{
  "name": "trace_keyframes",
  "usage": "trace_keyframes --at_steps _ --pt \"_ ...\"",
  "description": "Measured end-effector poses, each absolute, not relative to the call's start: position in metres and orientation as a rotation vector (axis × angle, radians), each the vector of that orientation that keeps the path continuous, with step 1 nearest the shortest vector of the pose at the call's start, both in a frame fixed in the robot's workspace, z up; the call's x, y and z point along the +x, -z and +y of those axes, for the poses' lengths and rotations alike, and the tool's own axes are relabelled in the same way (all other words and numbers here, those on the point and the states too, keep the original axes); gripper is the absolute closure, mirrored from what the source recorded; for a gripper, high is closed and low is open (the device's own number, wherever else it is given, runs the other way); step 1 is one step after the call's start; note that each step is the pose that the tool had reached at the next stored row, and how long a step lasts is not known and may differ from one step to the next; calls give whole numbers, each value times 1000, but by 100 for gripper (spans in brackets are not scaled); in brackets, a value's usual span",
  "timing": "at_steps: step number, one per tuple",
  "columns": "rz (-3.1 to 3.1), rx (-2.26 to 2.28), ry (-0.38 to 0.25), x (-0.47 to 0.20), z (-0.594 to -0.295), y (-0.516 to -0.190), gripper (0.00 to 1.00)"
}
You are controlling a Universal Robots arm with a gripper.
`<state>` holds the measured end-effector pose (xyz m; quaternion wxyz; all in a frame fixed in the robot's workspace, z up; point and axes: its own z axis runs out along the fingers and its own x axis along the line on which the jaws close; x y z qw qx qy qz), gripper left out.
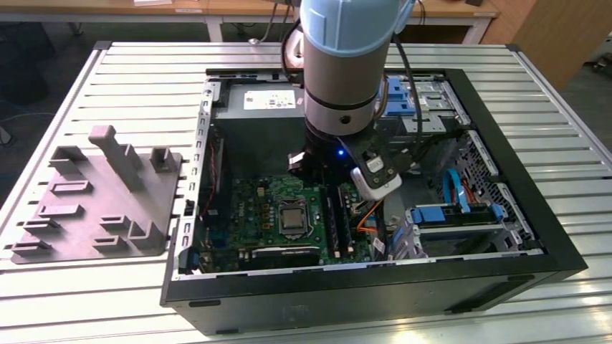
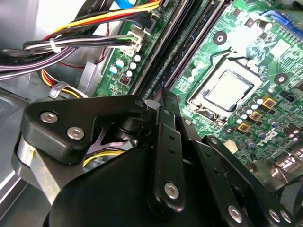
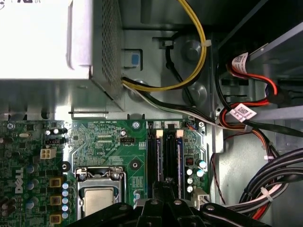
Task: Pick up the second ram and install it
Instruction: 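Press down the second ram until it locks into place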
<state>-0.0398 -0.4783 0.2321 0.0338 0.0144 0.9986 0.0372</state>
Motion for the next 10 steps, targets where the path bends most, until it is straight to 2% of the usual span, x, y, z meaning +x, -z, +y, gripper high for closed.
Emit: trace_keyframes --at_steps 10 --pt "3072 44 -115 -40 -483 -232 90"
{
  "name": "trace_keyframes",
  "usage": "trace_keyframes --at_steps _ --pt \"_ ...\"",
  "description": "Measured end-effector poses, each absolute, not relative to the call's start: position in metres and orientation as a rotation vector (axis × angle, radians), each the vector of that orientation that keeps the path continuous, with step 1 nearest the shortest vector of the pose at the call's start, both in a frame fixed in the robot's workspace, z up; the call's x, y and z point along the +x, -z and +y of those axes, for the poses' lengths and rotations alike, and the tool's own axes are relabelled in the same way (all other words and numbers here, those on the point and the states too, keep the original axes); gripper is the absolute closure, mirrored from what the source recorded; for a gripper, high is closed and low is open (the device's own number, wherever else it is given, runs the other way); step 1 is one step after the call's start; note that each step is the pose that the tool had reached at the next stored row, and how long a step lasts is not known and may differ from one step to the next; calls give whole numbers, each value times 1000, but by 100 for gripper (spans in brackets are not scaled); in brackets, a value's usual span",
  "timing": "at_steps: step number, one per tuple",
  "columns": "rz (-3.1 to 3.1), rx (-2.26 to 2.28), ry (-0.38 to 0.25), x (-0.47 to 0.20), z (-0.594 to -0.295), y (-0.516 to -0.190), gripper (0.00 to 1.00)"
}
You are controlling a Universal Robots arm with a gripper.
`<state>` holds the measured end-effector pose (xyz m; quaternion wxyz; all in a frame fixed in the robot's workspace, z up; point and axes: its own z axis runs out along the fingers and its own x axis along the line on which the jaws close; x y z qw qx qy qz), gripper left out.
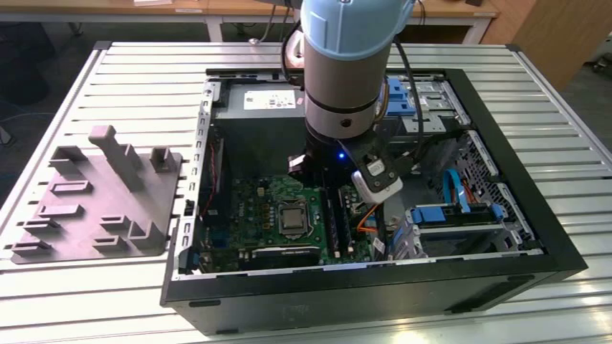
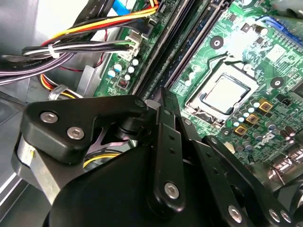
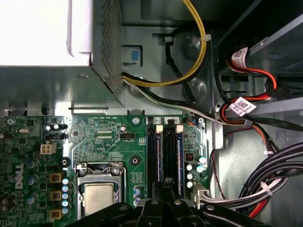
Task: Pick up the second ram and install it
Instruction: 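Press down the second ram until it locks into place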
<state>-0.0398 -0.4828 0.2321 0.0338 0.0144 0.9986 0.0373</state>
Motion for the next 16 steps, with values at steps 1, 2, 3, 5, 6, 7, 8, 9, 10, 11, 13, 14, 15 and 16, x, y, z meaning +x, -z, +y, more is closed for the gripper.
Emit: trace_keyframes --at_steps 1,2,3,5,6,7,8,9,10,11,13,14,15,16 --pt "3072 44 -115 -40 -484 -232 90" --pt "3072 44 -115 -40 -484 -232 90" --pt "3072 44 -115 -40 -485 -232 90" --pt "3072 44 -115 -40 -487 -232 90" --pt "3072 44 -115 -40 -488 -232 90" --pt "3072 44 -115 -40 -490 -232 90" --pt "3072 44 -115 -40 -491 -232 90" --pt "3072 44 -115 -40 -492 -232 90" --pt "3072 44 -115 -40 -493 -232 90" --pt "3072 44 -115 -40 -494 -232 90" --pt "3072 44 -115 -40 -497 -232 90" --pt "3072 44 -115 -40 -499 -232 90" --pt "3072 44 -115 -40 -503 -232 90" --pt "3073 45 -115 -40 -513 -232 90"
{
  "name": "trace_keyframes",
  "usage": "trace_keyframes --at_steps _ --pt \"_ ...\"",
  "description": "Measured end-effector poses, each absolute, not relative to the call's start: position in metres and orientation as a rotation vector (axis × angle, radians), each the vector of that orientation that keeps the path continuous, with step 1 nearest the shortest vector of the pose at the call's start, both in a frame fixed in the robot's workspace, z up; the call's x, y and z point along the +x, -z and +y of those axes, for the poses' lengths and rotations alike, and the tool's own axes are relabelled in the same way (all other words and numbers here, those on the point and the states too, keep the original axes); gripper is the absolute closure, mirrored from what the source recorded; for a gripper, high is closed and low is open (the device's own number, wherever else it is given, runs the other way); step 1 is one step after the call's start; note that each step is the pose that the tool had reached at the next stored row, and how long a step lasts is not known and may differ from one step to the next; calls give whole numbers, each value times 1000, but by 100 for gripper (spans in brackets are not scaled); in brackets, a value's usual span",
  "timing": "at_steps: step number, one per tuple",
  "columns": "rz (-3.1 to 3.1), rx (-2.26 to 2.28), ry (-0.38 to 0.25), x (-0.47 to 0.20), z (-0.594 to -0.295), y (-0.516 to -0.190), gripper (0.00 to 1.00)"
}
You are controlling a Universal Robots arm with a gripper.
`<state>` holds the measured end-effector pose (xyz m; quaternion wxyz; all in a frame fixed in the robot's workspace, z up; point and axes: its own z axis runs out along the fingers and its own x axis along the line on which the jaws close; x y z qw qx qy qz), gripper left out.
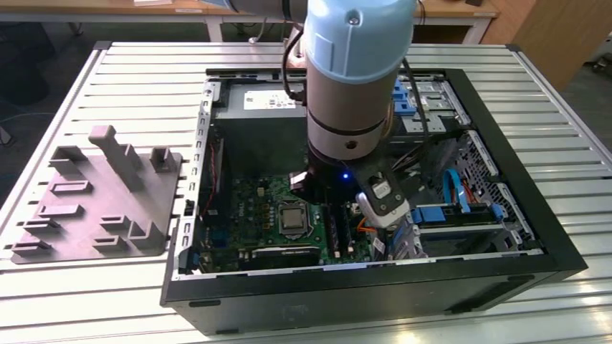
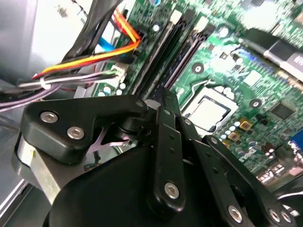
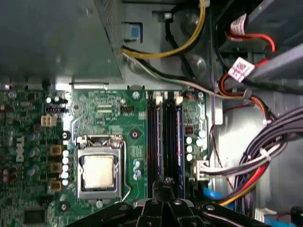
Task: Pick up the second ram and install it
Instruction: 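Press down the second ram until it locks into place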
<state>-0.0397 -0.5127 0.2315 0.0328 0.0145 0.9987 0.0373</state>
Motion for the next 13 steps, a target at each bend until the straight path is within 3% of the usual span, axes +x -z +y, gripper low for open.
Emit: trace_keyframes --at_steps 13 --pt "3080 59 -114 -36 -526 -231 90"
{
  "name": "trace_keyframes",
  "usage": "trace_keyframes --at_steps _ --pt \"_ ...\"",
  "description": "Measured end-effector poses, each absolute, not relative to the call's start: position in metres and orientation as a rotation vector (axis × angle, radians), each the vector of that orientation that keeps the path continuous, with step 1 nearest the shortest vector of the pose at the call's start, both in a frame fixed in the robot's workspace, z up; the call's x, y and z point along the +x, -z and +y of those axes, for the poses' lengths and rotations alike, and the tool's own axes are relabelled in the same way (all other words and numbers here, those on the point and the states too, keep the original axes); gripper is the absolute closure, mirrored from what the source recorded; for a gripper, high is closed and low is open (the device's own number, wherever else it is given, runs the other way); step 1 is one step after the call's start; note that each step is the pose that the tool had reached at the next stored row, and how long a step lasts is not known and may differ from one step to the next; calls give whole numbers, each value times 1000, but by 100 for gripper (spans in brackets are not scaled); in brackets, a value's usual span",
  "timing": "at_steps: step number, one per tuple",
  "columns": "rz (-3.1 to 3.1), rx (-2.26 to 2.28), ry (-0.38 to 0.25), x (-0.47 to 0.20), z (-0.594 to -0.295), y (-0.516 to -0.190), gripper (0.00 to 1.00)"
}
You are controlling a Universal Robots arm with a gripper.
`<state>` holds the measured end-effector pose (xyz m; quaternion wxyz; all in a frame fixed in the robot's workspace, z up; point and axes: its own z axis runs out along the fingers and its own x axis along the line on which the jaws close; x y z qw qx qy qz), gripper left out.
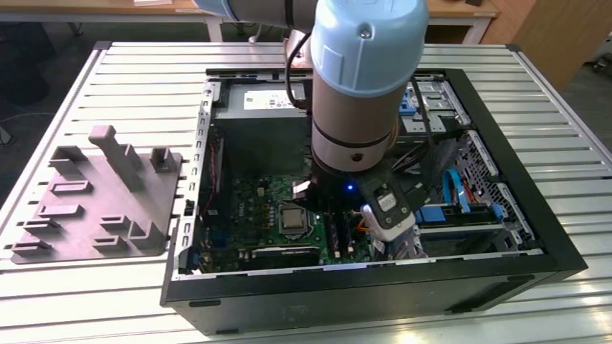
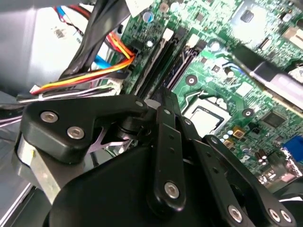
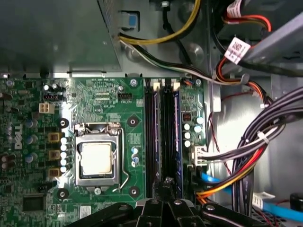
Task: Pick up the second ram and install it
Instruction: 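Press down the second ram until it locks into place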
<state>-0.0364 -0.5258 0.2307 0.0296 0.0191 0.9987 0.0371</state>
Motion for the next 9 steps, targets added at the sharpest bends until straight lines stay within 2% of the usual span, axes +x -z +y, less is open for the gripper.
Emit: trace_keyframes --at_steps 9 --pt "3080 68 -114 -36 -532 -226 90"
